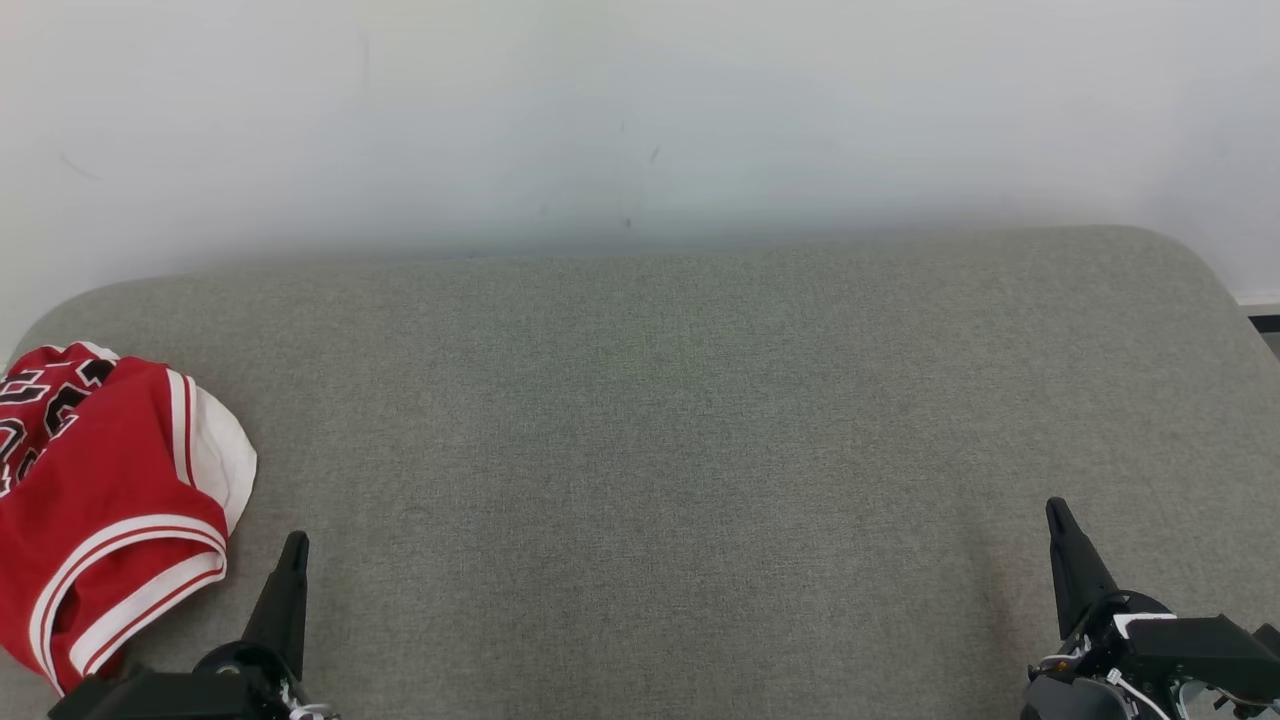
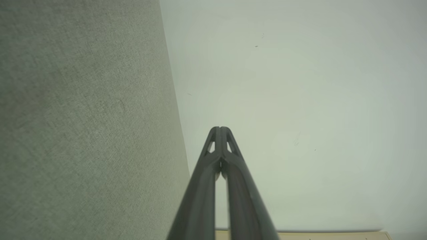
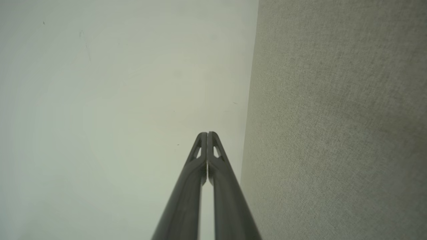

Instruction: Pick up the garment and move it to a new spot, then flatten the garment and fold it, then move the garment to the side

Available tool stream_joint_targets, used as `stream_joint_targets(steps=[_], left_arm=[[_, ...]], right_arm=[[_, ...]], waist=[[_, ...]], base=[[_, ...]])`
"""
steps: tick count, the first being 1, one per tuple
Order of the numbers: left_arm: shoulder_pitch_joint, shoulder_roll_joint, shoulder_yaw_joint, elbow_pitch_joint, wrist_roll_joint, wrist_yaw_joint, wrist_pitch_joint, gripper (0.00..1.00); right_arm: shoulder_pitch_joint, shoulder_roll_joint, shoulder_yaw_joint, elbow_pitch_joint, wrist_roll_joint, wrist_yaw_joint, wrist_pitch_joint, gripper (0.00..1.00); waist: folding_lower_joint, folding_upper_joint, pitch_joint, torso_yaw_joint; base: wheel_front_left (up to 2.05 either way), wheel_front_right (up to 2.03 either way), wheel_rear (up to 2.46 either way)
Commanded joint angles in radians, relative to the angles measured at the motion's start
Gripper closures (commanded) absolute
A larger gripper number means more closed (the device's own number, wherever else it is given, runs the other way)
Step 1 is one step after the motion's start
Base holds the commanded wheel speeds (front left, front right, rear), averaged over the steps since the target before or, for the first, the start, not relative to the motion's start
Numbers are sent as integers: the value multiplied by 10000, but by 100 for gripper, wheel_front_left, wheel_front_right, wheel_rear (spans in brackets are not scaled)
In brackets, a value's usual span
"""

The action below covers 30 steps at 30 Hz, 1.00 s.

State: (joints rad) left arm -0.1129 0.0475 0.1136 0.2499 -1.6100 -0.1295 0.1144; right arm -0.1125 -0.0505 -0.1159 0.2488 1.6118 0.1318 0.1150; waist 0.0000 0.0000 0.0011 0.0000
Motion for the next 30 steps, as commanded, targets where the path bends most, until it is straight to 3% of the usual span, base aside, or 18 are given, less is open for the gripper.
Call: stream_joint_targets(steps=[1,30], left_arm=[[-39,57,28,-24,-40,-30,36,100],[-39,57,28,-24,-40,-30,36,100]], right_arm=[[-31,13,-4,-21,6,-23,17,100],[-31,13,-4,-21,6,-23,17,100]], waist=[[0,0,0,0],[0,0,0,0]], base=[[0,0,0],[0,0,0]])
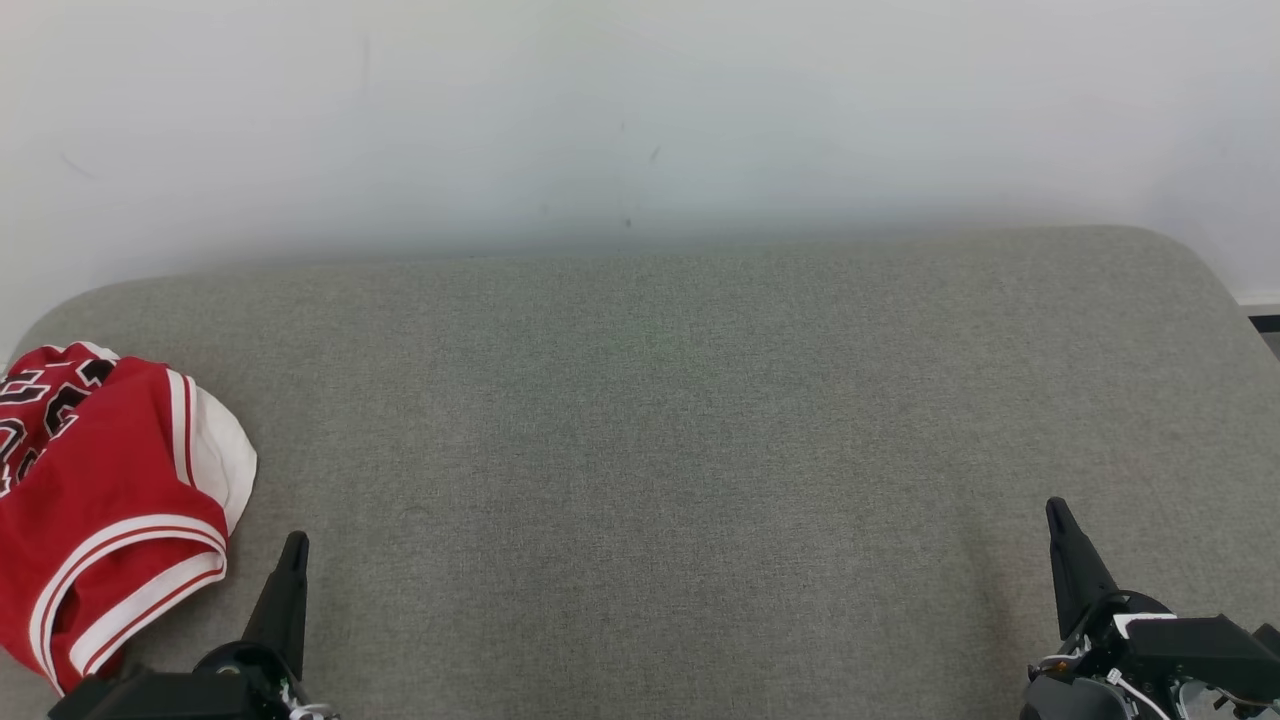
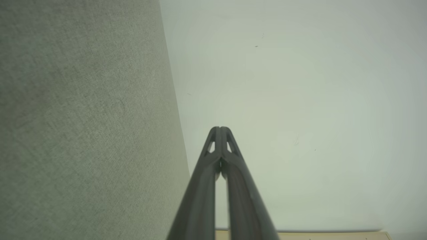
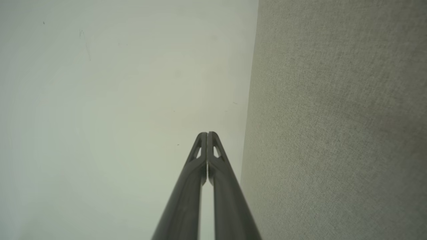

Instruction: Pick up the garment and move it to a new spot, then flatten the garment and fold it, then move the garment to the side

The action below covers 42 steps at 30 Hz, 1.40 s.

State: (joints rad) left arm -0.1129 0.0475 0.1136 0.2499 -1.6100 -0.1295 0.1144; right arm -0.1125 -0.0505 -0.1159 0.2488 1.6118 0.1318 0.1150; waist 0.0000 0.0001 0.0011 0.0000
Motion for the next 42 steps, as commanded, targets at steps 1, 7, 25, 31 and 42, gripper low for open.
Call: stream_joint_targets(steps=[1,7,25,31,42], left_arm=[[-39,57,28,-24,-40,-30,36,100],[74,-40,-18,143,0,13,-4,0],[477,-41,-305,200,1137,149,-832,0],[599,-33,-397,106,2231,309,-1092,0],[824,-19,-576,-130,4294,555,-1484,0]], right_arm=[[-31,13,-4,-21,6,-23,17,100],[89,11,13,139,-1,0,-10,0],[166,15,708,349,-2187,-3,-837,0],[166,13,906,415,-3645,-4,-1099,0],[168,9,1146,638,-5659,-5,-1491,0]], waist=[[0,-1,0,0],[0,-1,0,0],[0,-1,-206,-36],[0,-1,-272,-40],[0,-1,-382,-39]], base=[[0,0,0],[0,0,0],[0,0,0],[0,0,0],[0,0,0]])
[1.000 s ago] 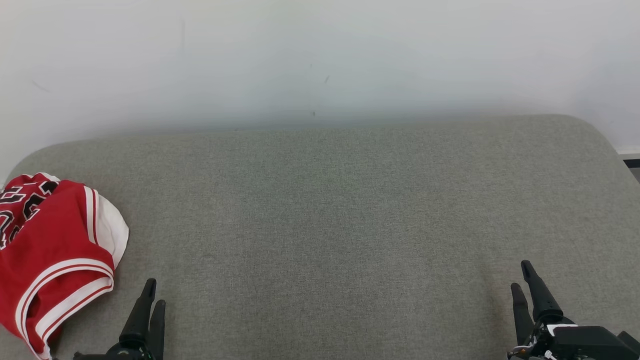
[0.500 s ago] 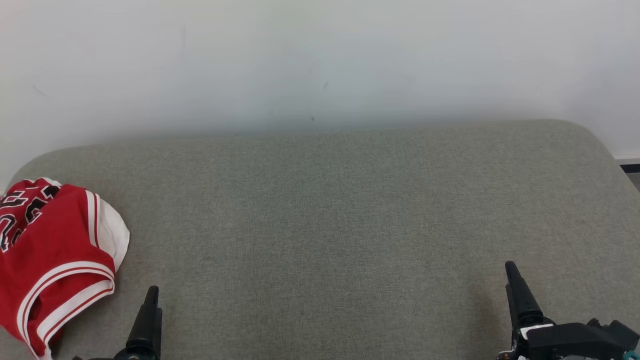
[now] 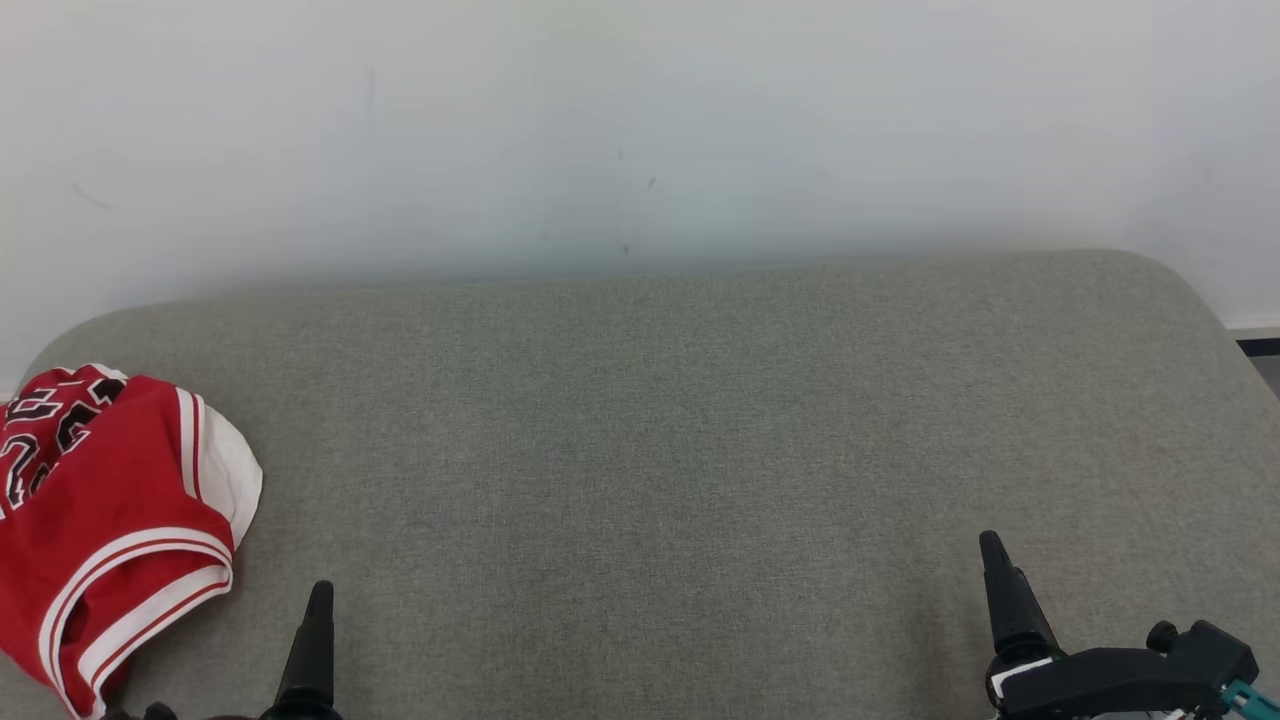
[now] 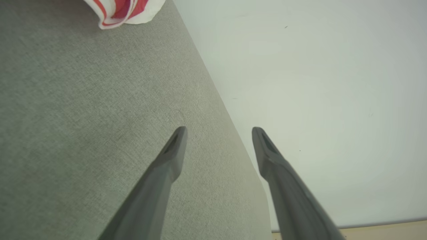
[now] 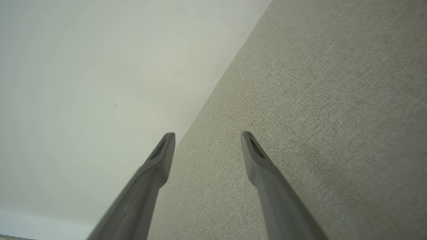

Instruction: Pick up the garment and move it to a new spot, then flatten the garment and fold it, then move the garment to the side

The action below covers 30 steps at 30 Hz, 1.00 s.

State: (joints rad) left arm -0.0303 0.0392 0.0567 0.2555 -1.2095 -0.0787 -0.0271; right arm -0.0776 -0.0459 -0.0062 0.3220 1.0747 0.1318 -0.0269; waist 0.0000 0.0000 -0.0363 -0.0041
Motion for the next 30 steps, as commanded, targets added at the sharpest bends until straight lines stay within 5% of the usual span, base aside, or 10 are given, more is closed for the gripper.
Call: stream_joint_targets(steps=[1,30], left_arm=[[26,64,-18,-197,479,74,-107,0],[583,96,-209,-339,5115,441,-1080,0]], right_arm=[[-179,-37,86,-81,-463,-6,-114,0],[-184,-49,692,352,-4583,-10,-943,0]], waist=[[0,0,-20,3],[0,0,-377,23]], base=[[0,0,0],[0,0,0]])
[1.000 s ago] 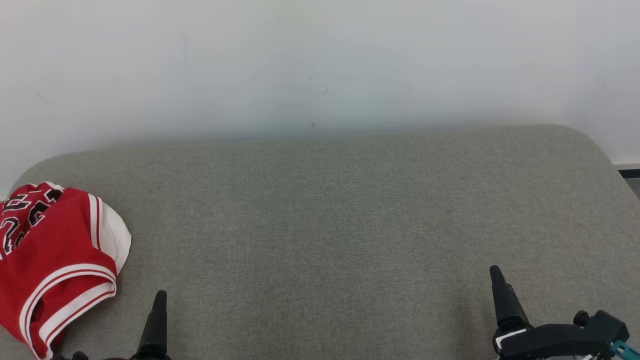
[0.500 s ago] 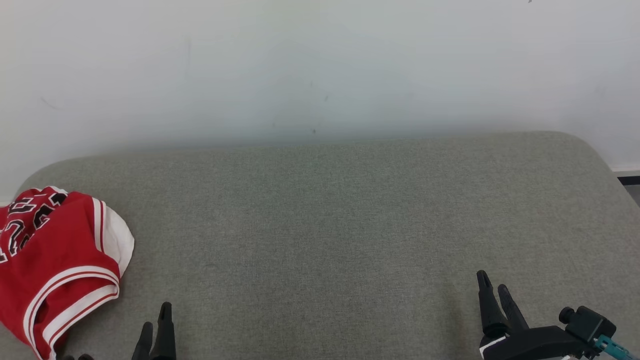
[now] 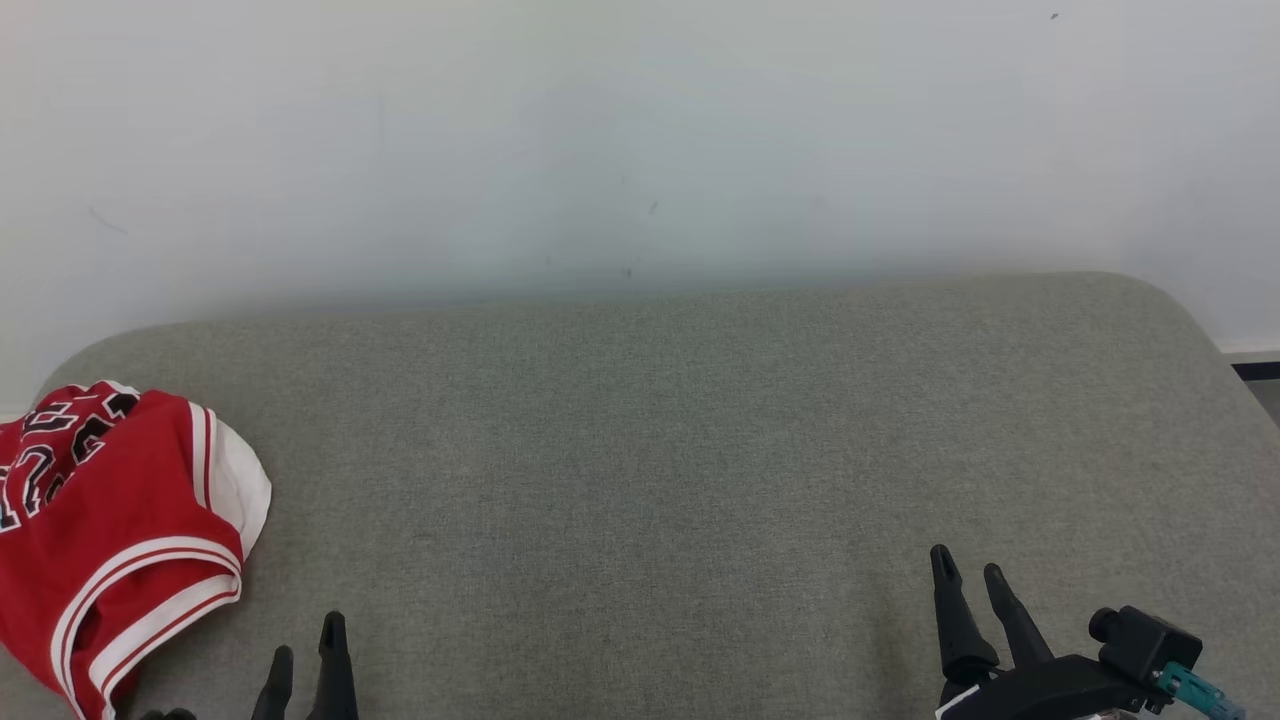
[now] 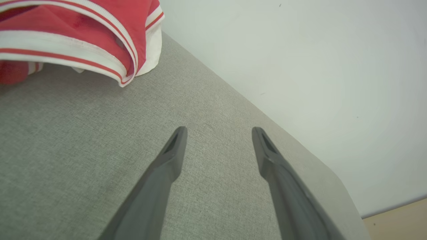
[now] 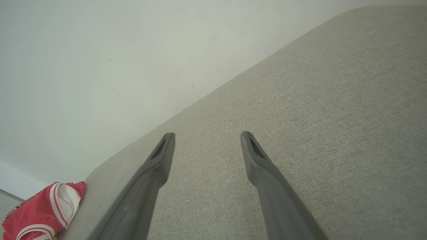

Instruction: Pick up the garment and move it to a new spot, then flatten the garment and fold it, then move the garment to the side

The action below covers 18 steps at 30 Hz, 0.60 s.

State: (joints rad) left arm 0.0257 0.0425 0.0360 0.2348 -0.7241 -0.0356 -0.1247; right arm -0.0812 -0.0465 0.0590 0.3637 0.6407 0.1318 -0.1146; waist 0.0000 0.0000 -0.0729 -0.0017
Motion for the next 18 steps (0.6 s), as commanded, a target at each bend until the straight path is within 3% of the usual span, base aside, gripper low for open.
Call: stream_joint_targets(steps=[1,18], left_arm=[[40,65,-3,-139,393,21,-126,0],[186,77,-30,-83,2119,65,-544,0]], right_arm=[[-145,-43,58,-55,-347,-11,-95,0],[-81,-47,272,120,-1805,-13,-482,0]], waist=[[0,0,-21,-1],[0,0,-215,-10]], base=[[0,0,0],[0,0,0]])
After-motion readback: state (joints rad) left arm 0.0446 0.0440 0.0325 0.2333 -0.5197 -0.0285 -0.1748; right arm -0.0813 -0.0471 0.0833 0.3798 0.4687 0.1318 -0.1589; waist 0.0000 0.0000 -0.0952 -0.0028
